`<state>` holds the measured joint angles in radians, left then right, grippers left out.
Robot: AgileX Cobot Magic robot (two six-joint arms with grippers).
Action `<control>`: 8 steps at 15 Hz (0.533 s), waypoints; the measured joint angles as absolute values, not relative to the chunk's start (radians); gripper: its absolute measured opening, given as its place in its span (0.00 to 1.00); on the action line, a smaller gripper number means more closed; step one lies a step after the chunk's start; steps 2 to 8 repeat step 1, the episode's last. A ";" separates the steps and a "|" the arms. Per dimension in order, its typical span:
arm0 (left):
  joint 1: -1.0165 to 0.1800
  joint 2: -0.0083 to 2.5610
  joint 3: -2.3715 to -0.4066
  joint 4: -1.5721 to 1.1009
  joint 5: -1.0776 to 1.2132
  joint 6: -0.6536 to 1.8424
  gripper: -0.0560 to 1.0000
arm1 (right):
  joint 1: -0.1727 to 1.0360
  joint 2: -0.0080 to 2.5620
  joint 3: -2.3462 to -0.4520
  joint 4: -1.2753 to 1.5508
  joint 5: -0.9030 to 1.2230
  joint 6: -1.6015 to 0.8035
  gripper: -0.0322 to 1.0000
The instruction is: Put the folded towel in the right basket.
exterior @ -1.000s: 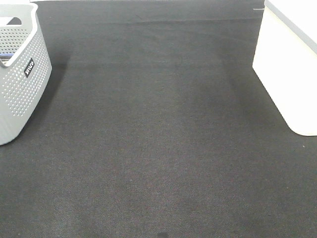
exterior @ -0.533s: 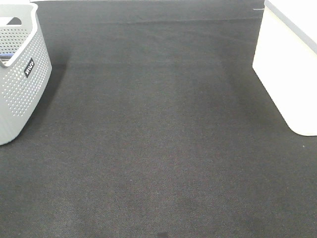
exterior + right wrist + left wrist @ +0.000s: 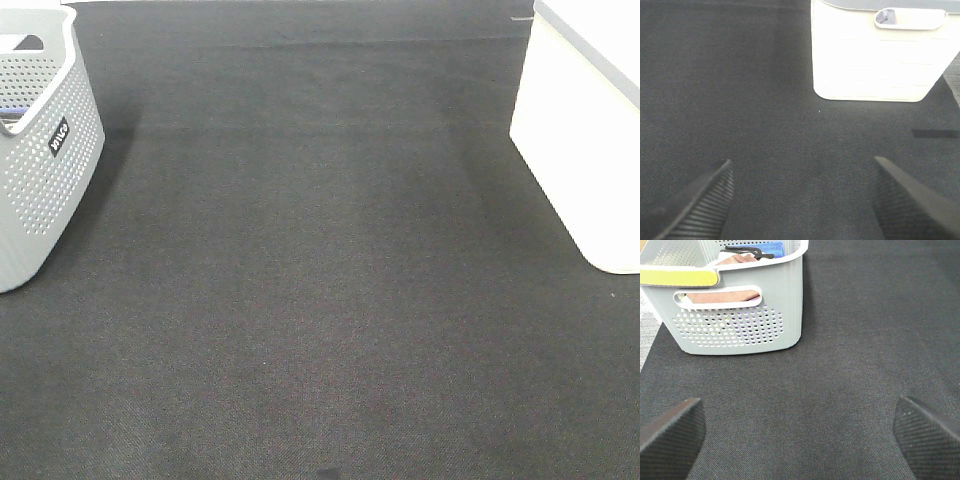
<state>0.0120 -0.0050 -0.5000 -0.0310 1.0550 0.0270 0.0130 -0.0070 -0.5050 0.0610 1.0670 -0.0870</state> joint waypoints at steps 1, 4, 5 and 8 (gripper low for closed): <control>0.012 -0.005 -0.500 -0.031 1.055 0.027 0.97 | 0.013 -0.007 -0.505 0.061 1.067 -0.087 0.72; 0.012 -0.005 -0.500 -0.031 1.055 0.027 0.97 | 0.013 -0.007 -0.505 0.061 1.067 -0.087 0.72; 0.012 -0.005 -0.500 -0.031 1.055 0.027 0.97 | 0.013 -0.007 -0.505 0.061 1.067 -0.087 0.72; 0.012 -0.005 -0.500 -0.031 1.055 0.027 0.97 | 0.013 -0.007 -0.505 0.061 1.067 -0.087 0.72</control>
